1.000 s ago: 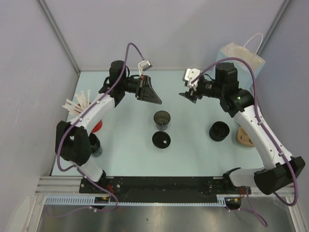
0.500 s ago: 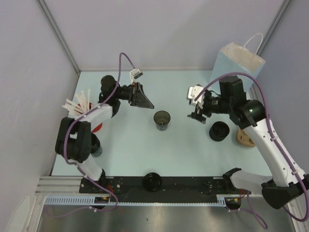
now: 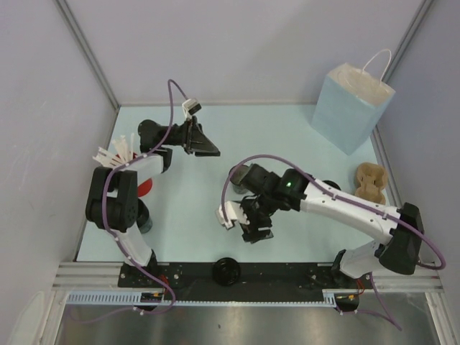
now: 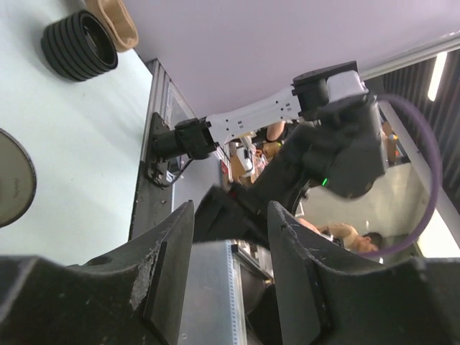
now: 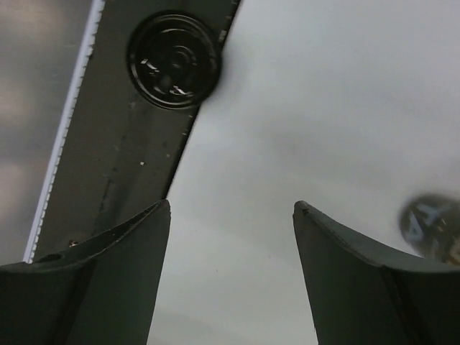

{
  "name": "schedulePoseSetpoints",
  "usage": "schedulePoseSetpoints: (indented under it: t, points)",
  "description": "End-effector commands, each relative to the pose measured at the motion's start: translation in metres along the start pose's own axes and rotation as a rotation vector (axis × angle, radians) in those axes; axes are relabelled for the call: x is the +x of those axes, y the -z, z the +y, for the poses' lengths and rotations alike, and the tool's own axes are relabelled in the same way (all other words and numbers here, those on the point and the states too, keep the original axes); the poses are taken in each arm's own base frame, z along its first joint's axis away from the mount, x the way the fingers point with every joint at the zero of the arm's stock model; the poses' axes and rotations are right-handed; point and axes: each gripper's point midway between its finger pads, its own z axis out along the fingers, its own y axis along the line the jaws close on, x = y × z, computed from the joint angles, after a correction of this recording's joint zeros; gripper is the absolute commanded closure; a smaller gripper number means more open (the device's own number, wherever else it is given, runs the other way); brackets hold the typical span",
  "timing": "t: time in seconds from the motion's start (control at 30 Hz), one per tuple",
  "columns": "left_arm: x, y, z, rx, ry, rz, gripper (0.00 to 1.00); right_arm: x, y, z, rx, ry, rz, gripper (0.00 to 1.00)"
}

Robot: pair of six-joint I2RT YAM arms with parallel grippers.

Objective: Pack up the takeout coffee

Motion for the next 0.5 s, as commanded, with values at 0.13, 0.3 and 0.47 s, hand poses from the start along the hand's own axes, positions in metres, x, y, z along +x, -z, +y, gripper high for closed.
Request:
schedulePoseSetpoints:
  t: [0.13,0.3,0.47]
  points:
    - [0.039,0.045,-0.014,-0.124,-0.506,0.116,0.46,0.000,-0.066,0.054,-0.229,0.157,0.059,0.25]
    - [0.038,0.051,-0.022,-0.141,-0.521,0.097,0.46,0.001,-0.095,0.073,-0.303,0.178,0.072,0.29]
    - [0.037,0.051,-0.022,-0.140,-0.522,0.094,0.46,0.005,-0.119,0.082,-0.302,0.205,0.109,0.31]
